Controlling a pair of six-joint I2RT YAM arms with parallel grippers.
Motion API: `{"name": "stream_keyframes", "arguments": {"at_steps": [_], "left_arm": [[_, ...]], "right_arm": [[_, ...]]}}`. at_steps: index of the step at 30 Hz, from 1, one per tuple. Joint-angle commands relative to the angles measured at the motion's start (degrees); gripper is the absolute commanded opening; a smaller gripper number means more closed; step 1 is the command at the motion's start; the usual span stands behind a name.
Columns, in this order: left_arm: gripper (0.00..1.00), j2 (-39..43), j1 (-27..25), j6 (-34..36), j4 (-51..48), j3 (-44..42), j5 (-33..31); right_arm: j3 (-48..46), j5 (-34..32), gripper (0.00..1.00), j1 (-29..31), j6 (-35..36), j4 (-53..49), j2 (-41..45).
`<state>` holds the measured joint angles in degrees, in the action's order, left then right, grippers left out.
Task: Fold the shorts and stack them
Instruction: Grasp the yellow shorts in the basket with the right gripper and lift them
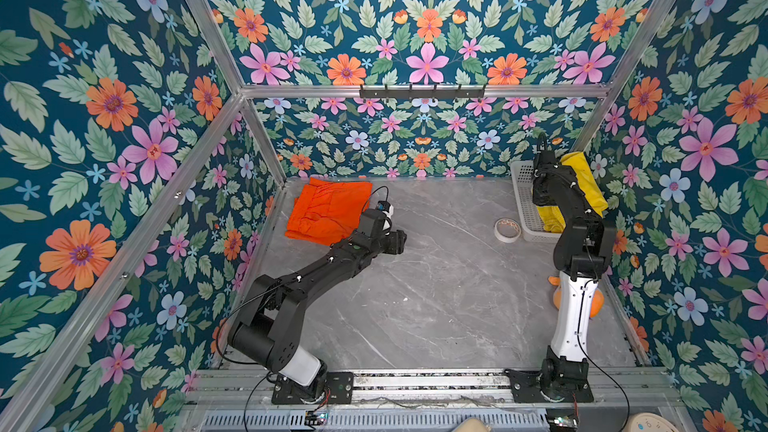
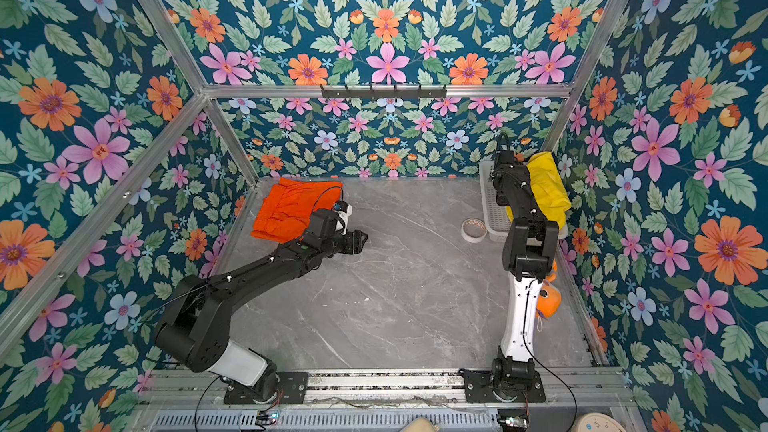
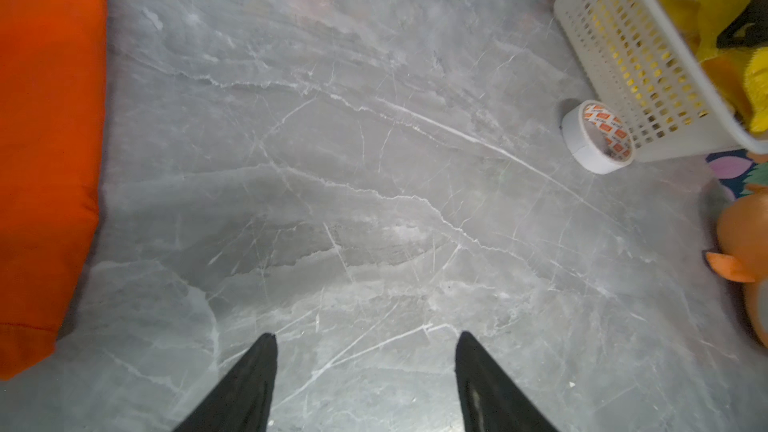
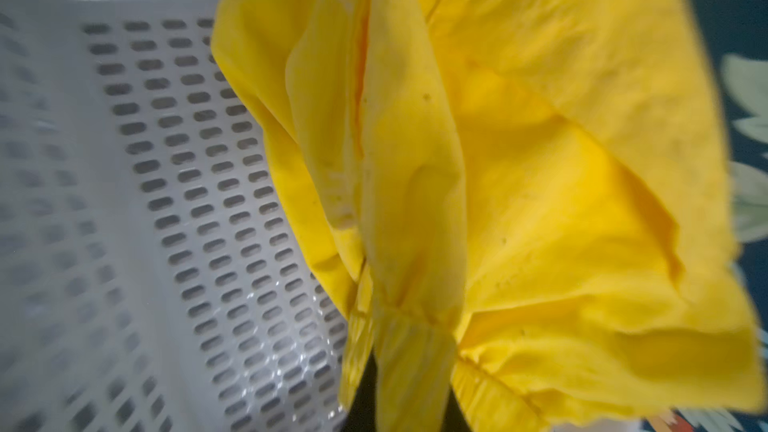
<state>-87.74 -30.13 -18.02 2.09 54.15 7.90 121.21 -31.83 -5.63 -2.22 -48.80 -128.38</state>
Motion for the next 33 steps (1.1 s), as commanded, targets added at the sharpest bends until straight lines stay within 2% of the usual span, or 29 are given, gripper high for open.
{"name": "stream_keyframes", "arguments": {"at_steps": [1, 4, 13, 20, 26, 30, 33], "left_arm": [[0.69, 1.96, -0.1, 0.42, 0.87, 0.39, -0.17], [0.69, 3.55, -0.19, 1.05, 0.75, 0.59, -0.5], [0.69, 7.39, -0.8, 2.93, -0.07, 0.76, -0.26], [0.68, 12.68, -1.32, 5.63, 2.31, 0.14, 1.8], [0.68, 16.81, -2.36, 10.8, 4.66, -0.31, 10.17], [0.68, 20.12, -3.87, 15.7, 6.6, -1.86, 15.26], [0.69, 22.41, -4.24, 17.64, 5.85, -2.25, 16.07]], "right_arm": [[-6.24, 0.62, 0.07, 0.59, 1.98, 9.34, 9.09], [-10.0, 2.38, 0.07, 0.61, 2.77, 12.19, 16.06], [-9.75, 5.9, 0.06, 2.08, 3.35, 13.28, 29.67], [-4.13, 10.58, 0.05, 5.47, 3.48, 12.85, 39.72], [4.68, 20.03, 0.03, 8.12, 0.83, 7.79, 45.23], [11.15, 31.9, 0.01, 8.38, -3.91, 2.24, 47.35], [12.52, 41.53, 0.0, 8.53, -7.17, 0.89, 49.41]]}}
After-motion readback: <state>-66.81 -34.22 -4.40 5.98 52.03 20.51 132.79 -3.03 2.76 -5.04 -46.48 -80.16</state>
